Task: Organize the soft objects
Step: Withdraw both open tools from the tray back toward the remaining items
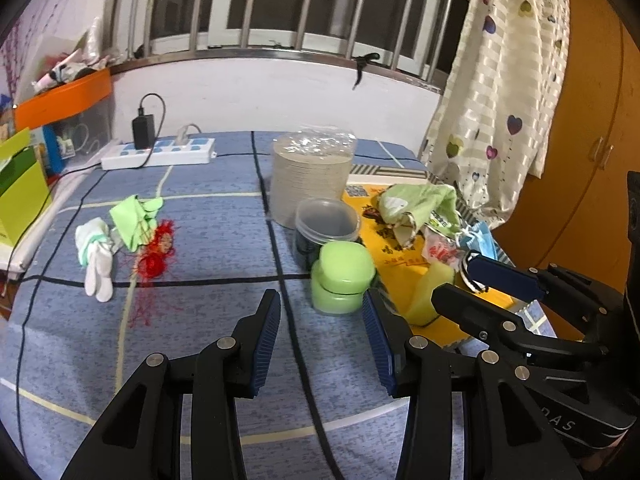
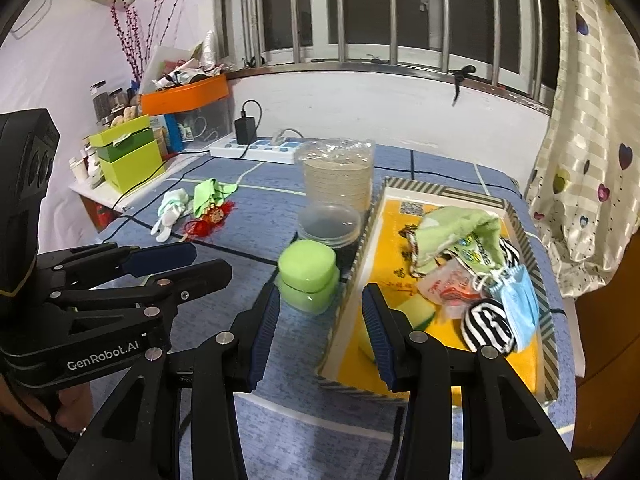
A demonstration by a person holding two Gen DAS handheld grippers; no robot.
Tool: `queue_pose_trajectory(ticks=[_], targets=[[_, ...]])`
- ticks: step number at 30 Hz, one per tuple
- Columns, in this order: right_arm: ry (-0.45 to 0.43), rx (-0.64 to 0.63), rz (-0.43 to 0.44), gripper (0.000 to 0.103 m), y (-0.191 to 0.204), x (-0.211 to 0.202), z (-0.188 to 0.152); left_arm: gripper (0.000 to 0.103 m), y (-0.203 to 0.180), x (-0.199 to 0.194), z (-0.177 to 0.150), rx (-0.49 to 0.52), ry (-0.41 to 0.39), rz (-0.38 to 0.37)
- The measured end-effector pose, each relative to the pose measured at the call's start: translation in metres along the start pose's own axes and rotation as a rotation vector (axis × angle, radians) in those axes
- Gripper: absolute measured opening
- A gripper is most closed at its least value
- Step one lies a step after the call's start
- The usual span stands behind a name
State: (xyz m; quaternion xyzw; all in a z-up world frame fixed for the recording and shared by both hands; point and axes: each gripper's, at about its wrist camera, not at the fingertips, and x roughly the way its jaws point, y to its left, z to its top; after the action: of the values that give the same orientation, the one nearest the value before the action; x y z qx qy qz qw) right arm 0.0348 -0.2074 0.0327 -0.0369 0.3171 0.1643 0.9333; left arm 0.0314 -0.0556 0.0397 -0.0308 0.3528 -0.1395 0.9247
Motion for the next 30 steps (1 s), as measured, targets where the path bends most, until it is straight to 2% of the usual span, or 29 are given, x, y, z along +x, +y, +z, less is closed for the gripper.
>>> queue_pose_trajectory(ticks=[20, 30], targets=[[0.007, -0.070, 0.130, 0.044, 0.046, 0.036, 0.026, 0.042, 0.062, -0.005, -0.002, -0.094, 0.000, 0.109], [-0.017, -0.103, 0.186, 0.044, 0.074, 0.044, 0.049, 0.042, 0.099, -0.026, 0.010, -0.132, -0.045, 0.165]])
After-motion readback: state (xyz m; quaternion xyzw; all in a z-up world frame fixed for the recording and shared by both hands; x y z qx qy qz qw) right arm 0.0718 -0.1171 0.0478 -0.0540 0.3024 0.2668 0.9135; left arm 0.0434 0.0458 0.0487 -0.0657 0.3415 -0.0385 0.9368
